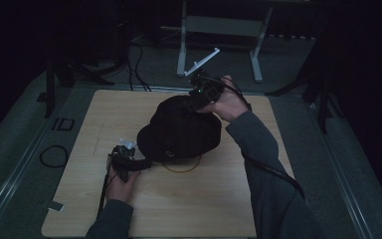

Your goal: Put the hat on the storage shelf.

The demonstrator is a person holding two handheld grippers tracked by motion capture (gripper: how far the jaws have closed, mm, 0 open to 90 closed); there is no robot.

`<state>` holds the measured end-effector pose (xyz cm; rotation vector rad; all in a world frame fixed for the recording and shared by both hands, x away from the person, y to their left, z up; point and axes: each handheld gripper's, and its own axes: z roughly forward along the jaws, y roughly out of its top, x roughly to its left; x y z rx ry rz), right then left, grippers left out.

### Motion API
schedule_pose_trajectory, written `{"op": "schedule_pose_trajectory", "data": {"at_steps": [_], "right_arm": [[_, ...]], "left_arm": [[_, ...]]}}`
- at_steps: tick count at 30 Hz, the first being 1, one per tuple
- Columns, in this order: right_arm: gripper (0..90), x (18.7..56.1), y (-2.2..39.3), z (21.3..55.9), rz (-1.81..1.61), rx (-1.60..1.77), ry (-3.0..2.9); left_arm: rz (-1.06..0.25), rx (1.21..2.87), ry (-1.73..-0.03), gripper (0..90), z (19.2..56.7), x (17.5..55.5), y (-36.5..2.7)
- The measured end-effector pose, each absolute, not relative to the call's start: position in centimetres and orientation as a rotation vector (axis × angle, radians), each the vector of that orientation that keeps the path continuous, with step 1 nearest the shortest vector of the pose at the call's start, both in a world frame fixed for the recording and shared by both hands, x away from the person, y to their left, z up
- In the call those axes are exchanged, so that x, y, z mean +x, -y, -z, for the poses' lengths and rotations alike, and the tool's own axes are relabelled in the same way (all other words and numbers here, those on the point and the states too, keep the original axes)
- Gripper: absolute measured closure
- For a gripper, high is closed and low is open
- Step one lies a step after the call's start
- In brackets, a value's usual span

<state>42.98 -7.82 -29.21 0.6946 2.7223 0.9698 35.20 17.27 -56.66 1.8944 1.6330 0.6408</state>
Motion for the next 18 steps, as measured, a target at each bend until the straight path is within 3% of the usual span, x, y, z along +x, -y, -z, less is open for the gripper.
{"op": "schedule_pose_trajectory", "data": {"at_steps": [18], "right_arm": [[31.3, 42.6, 9.4, 29.0, -0.908, 0.687, -2.779]], "left_arm": [[-0.641, 1.894, -1.633, 0.7, 56.7, 35.2, -17.3]]}}
